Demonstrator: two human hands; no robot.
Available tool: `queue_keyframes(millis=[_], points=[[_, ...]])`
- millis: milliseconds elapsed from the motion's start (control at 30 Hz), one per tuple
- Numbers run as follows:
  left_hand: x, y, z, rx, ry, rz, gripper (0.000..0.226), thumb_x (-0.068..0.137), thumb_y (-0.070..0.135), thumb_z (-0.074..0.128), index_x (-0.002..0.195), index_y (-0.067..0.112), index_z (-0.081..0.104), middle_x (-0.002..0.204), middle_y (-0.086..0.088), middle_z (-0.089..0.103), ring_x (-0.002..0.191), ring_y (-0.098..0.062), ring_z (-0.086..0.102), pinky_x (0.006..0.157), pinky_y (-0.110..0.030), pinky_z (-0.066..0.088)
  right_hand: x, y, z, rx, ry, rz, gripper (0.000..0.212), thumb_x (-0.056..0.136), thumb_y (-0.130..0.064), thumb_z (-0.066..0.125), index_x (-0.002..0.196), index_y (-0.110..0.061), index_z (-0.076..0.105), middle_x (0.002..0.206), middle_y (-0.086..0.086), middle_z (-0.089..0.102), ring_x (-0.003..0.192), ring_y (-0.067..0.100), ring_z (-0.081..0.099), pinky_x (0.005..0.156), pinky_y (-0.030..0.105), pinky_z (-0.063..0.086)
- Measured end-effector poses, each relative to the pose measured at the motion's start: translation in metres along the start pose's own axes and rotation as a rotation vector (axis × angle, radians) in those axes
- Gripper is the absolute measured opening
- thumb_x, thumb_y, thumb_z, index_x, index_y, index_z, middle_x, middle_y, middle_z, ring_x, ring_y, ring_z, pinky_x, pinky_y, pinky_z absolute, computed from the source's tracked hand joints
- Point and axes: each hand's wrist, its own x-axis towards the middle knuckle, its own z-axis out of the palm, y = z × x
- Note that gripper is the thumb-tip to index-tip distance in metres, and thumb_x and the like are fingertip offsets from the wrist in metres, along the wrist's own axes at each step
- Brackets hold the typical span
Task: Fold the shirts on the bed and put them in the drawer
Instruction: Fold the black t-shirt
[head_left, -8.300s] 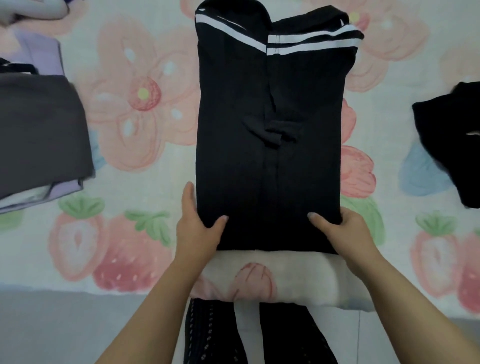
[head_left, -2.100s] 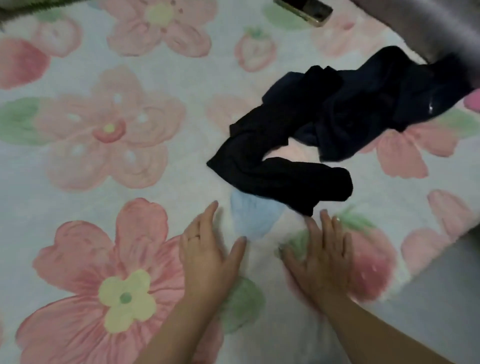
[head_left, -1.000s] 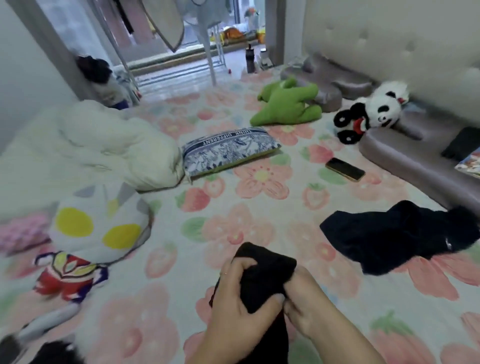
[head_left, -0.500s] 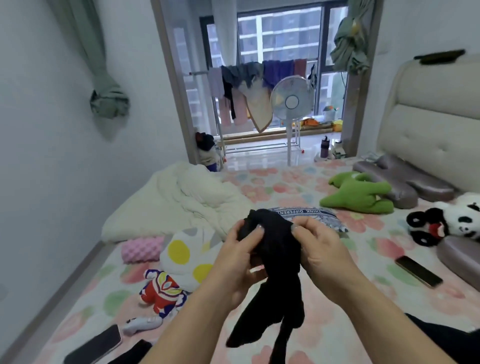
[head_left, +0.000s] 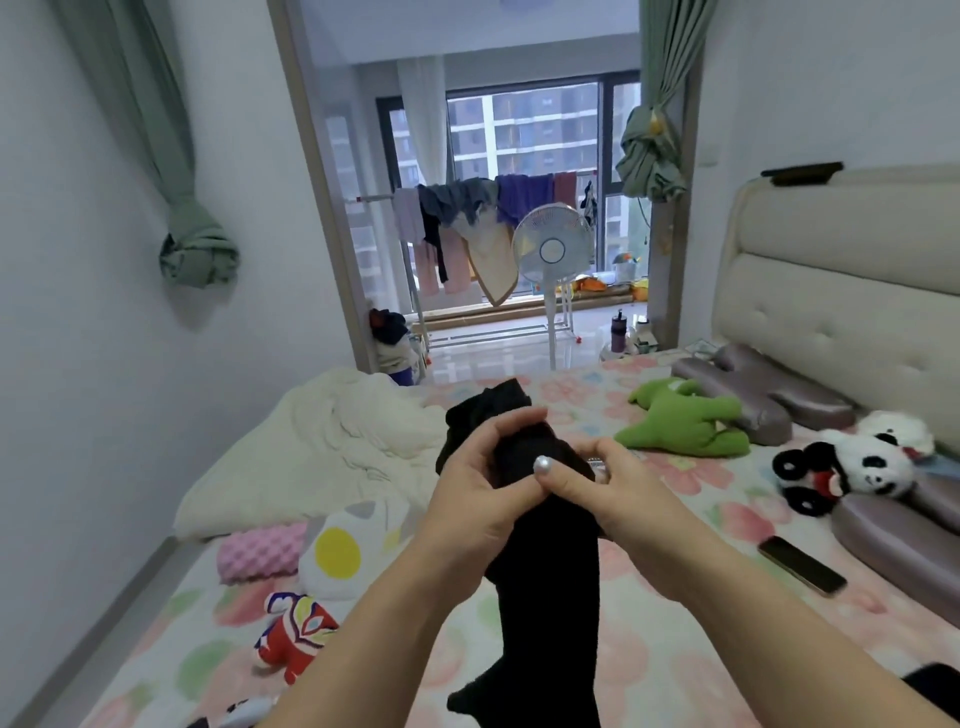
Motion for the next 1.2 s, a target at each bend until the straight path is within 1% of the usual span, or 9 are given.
queue_keyframes(millis=[167,333,500,567,667,800,967,1067,1200], points=[[0.007,0.004,-0.022,-0.111,-0.061,-0.082,0.096,0.072,-0.022,0.054,0.128,0.053,0.033,0.067,-0.006,0.062,0.065,-0.017,0.063,0.063,-0.027,0.054,0.002,0.0,-0.022,-0.081,0.205,-0.096,0.004,0.09,-0.012,0.058,0.086,-0.01,0.058,0.079,0.004,0.066,0.07,0.012,0.061,0.065,0.026,0.05],[0.004,-0.011,-0.051,0.257,-0.055,-0.195,0.084,0.066,-0.011,0.062,0.123,0.048,0.042,0.124,-0.007,0.051,0.094,-0.016,0.065,0.072,-0.024,0.054,0.0,-0.017,-0.056,-0.11,0.31,-0.177,0.01,0.093,-0.008,0.051,0.083,-0.01,0.052,0.079,0.01,0.06,0.068,0.017,0.053,0.063,0.03,0.042],[-0.001,-0.012,-0.04,0.981,-0.597,-0.306,0.109,0.075,0.029,0.074,0.137,0.057,-0.012,0.13,0.014,0.037,0.114,-0.004,0.044,0.097,-0.017,0.037,0.0,-0.032,-0.053,-0.263,0.108,-0.22,0.021,0.09,-0.006,0.055,0.078,-0.022,0.054,0.074,0.003,0.065,0.065,0.015,0.057,0.059,0.03,0.042],[0.009,-0.001,-0.015,0.787,-0.472,-0.113,0.104,0.07,0.033,0.077,0.129,0.067,-0.001,0.135,0.018,0.031,0.124,0.005,0.03,0.098,-0.014,0.029,0.001,-0.035,-0.041,-0.446,0.019,-0.246,0.022,0.088,-0.006,0.057,0.077,-0.025,0.054,0.079,0.005,0.066,0.069,0.015,0.057,0.064,0.032,0.043],[0.028,0.012,0.015,0.414,-0.327,0.057,0.086,0.061,0.024,0.079,0.129,0.052,0.034,0.125,0.0,0.057,0.118,-0.003,0.051,0.098,-0.019,0.041,0.001,-0.042,-0.027,-0.596,-0.052,-0.298,0.023,0.085,-0.004,0.06,0.078,-0.024,0.051,0.082,0.007,0.067,0.071,0.013,0.057,0.07,0.028,0.044],[0.041,0.016,0.013,0.32,-0.37,-0.112,0.053,0.064,0.019,0.076,0.114,0.013,0.06,0.108,-0.022,0.065,0.101,-0.032,0.063,0.093,-0.049,0.049,0.002,-0.063,-0.035,-0.757,0.069,-0.404,0.025,0.084,-0.009,0.063,0.074,-0.029,0.052,0.077,-0.002,0.067,0.069,0.01,0.058,0.069,0.022,0.044],[0.055,0.005,-0.015,0.691,-0.329,-0.224,0.017,0.075,0.021,0.075,0.086,0.009,0.07,0.078,-0.005,0.072,0.075,-0.02,0.069,0.072,-0.031,0.055,0.004,-0.096,-0.07,-0.87,0.201,-0.437,0.013,0.081,-0.023,0.069,0.076,-0.027,0.057,0.083,-0.002,0.067,0.072,0.003,0.061,0.061,0.014,0.043],[0.065,0.02,-0.033,0.582,-0.236,-0.185,0.002,0.074,0.015,0.074,0.073,0.017,0.074,0.065,0.003,0.07,0.062,-0.012,0.067,0.058,-0.019,0.052,0.004,-0.103,-0.085,-0.927,0.151,-0.322,0.019,0.07,-0.035,0.076,0.071,-0.028,0.059,0.072,-0.009,0.062,0.055,-0.008,0.055,0.048,0.006,0.037],[0.075,0.052,-0.046,0.309,-0.252,-0.056,0.011,0.06,0.02,0.075,0.07,0.016,0.075,0.067,-0.001,0.071,0.061,-0.011,0.067,0.055,-0.017,0.052,0.011,-0.091,-0.096,-1.005,0.071,-0.139,0.028,0.068,-0.046,0.074,0.081,-0.022,0.067,0.077,-0.001,0.069,0.067,0.006,0.062,0.063,0.024,0.046]])
